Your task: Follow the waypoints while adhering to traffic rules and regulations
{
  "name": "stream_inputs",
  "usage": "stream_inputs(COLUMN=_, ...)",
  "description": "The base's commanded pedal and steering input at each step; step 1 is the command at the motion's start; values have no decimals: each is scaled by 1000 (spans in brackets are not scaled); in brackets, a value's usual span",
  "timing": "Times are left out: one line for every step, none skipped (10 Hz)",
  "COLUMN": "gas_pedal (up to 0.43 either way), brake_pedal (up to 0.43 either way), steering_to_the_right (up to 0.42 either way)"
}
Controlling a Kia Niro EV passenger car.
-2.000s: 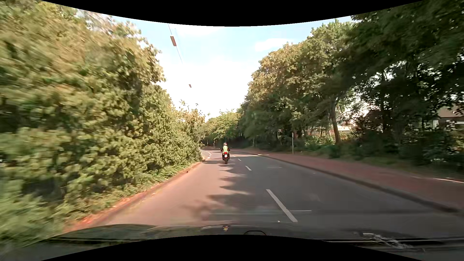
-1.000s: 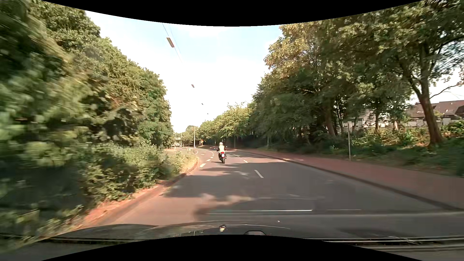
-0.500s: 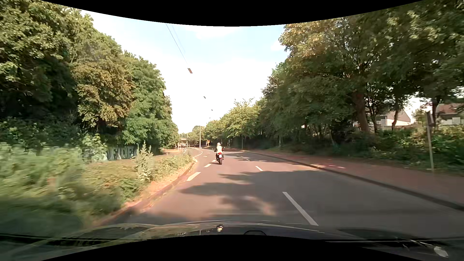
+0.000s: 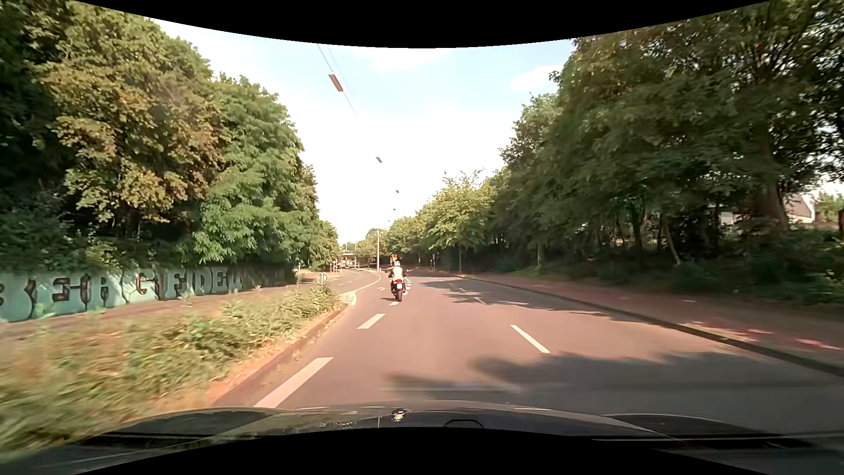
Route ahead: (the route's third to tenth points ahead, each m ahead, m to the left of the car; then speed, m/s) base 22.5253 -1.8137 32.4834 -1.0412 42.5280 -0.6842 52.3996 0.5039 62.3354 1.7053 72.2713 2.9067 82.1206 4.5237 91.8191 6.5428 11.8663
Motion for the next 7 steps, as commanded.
stream_inputs(gas_pedal=118, brake_pedal=0, steering_to_the_right=-36)
stream_inputs(gas_pedal=118, brake_pedal=0, steering_to_the_right=-36)
stream_inputs(gas_pedal=110, brake_pedal=0, steering_to_the_right=-36)
stream_inputs(gas_pedal=110, brake_pedal=0, steering_to_the_right=-37)
stream_inputs(gas_pedal=110, brake_pedal=0, steering_to_the_right=-36)
stream_inputs(gas_pedal=110, brake_pedal=0, steering_to_the_right=-36)
stream_inputs(gas_pedal=98, brake_pedal=0, steering_to_the_right=-36)
